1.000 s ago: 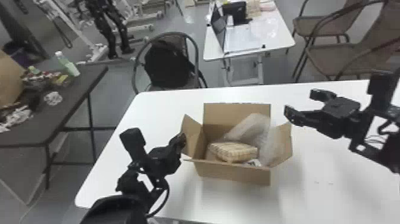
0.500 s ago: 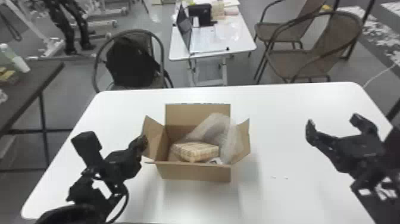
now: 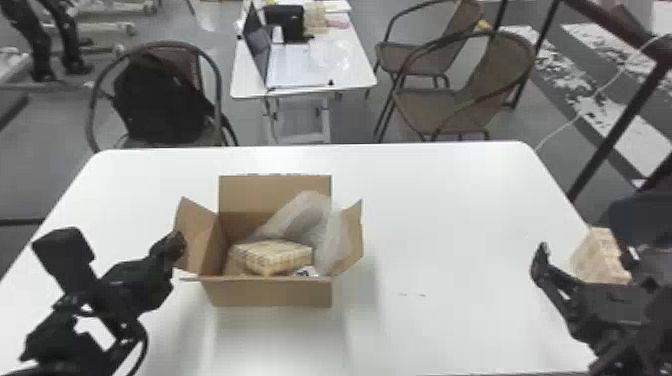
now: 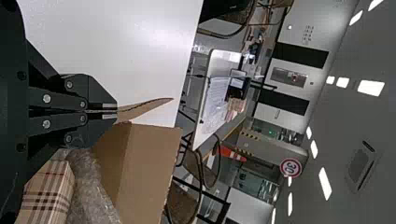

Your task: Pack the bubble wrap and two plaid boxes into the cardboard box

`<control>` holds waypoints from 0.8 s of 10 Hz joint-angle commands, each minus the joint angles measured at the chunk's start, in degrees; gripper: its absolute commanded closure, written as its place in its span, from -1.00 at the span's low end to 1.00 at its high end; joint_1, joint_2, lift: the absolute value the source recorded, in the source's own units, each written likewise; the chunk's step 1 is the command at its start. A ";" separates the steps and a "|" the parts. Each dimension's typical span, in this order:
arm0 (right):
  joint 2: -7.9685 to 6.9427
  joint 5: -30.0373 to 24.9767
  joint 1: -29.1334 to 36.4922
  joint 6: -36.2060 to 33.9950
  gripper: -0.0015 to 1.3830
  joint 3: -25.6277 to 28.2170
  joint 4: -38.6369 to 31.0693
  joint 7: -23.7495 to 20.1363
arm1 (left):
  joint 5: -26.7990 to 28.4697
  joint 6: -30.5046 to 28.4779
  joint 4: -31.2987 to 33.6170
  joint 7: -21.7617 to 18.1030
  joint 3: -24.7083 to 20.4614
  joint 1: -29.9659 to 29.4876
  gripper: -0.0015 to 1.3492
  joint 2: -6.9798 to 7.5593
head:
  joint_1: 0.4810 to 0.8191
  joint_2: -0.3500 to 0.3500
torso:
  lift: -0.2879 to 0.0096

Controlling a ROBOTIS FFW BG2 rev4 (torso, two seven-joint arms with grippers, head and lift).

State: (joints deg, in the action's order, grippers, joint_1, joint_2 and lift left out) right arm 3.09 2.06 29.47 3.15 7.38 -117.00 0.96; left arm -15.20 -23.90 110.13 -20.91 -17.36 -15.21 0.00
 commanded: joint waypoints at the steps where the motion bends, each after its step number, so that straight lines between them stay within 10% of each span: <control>1: -1.34 -1.27 2.61 1.24 -0.76 1.58 0.63 0.27 | -0.09 0.00 0.09 -0.01 -0.22 -0.17 0.77 -0.15 | 0.27 -0.01 | 0.33; 8: -1.86 6.12 -4.51 4.06 -0.76 11.34 18.21 -2.81 | -0.09 0.00 0.26 -0.10 -0.48 -0.53 0.77 -0.15 | 0.27 -0.32 | 0.33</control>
State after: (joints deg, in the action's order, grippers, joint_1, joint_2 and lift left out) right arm 0.87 7.55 26.49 7.17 17.63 -101.04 -1.53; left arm -15.29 -23.90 110.39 -21.00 -17.84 -15.73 0.00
